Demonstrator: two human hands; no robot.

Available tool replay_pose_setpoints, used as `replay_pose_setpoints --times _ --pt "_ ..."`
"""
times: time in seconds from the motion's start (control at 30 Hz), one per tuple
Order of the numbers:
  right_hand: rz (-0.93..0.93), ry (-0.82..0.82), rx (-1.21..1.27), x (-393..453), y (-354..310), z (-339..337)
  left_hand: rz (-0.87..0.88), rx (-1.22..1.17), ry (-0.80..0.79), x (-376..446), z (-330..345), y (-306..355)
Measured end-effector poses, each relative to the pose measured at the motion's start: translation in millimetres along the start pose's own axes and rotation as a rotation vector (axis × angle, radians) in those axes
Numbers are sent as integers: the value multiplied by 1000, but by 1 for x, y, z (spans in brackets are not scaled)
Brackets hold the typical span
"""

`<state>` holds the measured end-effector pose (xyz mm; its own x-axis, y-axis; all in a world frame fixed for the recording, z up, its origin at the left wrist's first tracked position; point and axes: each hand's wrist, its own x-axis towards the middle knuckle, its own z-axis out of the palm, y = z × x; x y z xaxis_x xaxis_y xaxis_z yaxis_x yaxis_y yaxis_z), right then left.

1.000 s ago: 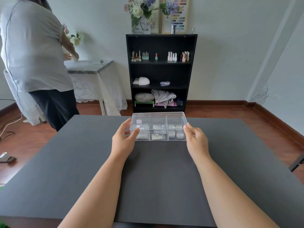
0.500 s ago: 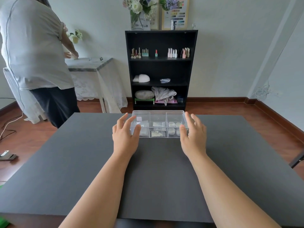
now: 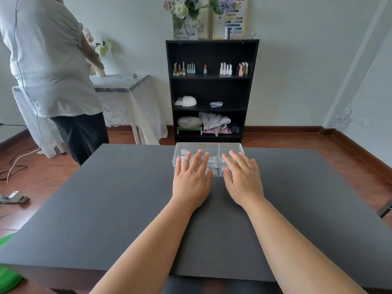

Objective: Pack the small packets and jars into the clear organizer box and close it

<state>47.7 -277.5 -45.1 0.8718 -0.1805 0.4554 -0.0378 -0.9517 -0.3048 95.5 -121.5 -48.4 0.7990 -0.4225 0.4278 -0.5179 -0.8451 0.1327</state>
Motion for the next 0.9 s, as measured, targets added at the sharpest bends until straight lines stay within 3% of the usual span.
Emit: replay_pose_setpoints --times 0.9 --pt "-25 -22 20 25 8 8 7 -32 9 28 11 -13"
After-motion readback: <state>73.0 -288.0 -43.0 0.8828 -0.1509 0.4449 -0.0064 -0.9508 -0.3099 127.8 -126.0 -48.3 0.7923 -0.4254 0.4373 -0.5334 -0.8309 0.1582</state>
